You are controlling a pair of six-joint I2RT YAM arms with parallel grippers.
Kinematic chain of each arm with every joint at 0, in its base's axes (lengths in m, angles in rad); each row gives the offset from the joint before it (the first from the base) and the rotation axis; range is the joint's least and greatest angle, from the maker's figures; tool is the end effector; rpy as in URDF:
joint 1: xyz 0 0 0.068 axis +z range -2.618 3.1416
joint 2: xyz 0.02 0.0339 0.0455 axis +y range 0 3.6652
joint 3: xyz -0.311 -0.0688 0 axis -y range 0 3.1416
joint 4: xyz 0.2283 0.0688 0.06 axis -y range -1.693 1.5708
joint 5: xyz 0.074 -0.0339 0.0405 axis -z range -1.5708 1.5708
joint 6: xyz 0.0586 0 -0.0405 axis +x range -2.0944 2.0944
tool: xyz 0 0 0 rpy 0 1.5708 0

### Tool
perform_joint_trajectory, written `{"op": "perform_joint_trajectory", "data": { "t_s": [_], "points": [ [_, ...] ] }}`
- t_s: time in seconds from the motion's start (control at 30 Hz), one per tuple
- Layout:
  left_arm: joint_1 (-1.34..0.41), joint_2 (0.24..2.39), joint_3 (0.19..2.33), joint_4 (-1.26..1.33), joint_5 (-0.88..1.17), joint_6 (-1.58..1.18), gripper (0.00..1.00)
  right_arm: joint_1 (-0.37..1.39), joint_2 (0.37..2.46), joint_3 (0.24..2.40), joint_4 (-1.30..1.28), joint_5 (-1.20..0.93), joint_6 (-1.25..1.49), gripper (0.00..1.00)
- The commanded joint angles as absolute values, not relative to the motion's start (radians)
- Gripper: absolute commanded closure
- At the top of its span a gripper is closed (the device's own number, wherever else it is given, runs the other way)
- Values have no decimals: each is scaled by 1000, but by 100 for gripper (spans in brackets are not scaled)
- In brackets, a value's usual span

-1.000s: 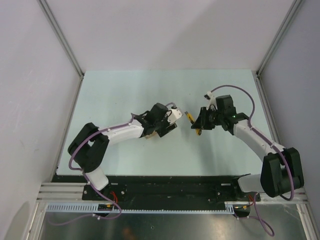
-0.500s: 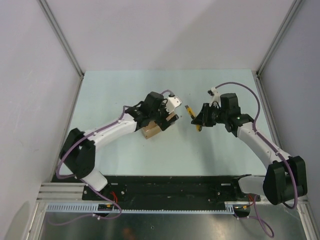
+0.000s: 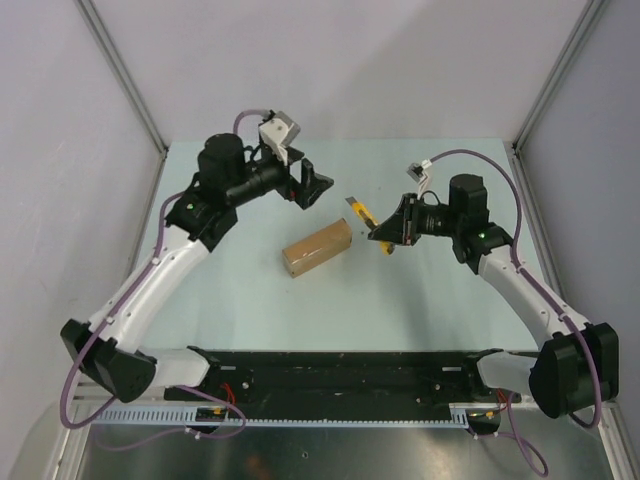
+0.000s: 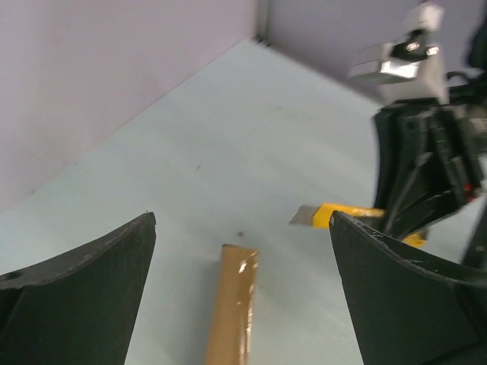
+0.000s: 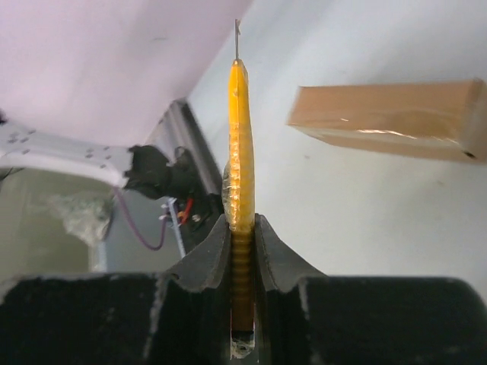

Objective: Unpack the express box

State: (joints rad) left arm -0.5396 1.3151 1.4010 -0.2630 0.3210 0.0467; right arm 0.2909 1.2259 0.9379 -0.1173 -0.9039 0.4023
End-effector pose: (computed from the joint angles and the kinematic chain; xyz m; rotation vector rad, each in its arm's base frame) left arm 0.2404 -0.1655 0.4709 0.7395 1.6217 -0.6379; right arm 0.2283 0.1164 0.3554 -0.5153 1.9851 1.3293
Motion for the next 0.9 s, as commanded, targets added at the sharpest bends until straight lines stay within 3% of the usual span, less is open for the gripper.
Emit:
{"op": "perform_joint_trajectory", "data": {
  "t_s": [0.0, 0.27, 0.4, 0.57, 0.67, 0.73, 0.87],
  "points": [
    [-519, 1270, 1416, -249, 636, -89, 0, 330, 1184, 999, 77, -1117, 501, 100],
    [-505, 1252, 1376, -249, 934, -225, 2, 455, 1187, 1038, 100, -1150, 514, 100],
    [-483, 1269, 1362, -250, 1072, -298, 15, 482, 1186, 1054, 69, -1135, 483, 100],
    [-479, 1244, 1327, -249, 1195, -324, 19, 494, 1180, 1081, 3, -1114, 425, 100],
    [-479, 1244, 1306, -250, 1177, -330, 28, 502, 1184, 1097, -26, -1109, 413, 100],
    [-479, 1250, 1299, -250, 1175, -333, 45, 509, 1186, 1103, -38, -1106, 400, 100],
    [-477, 1253, 1293, -250, 1172, -339, 58, 520, 1190, 1112, -63, -1095, 362, 100]
  ]
}}
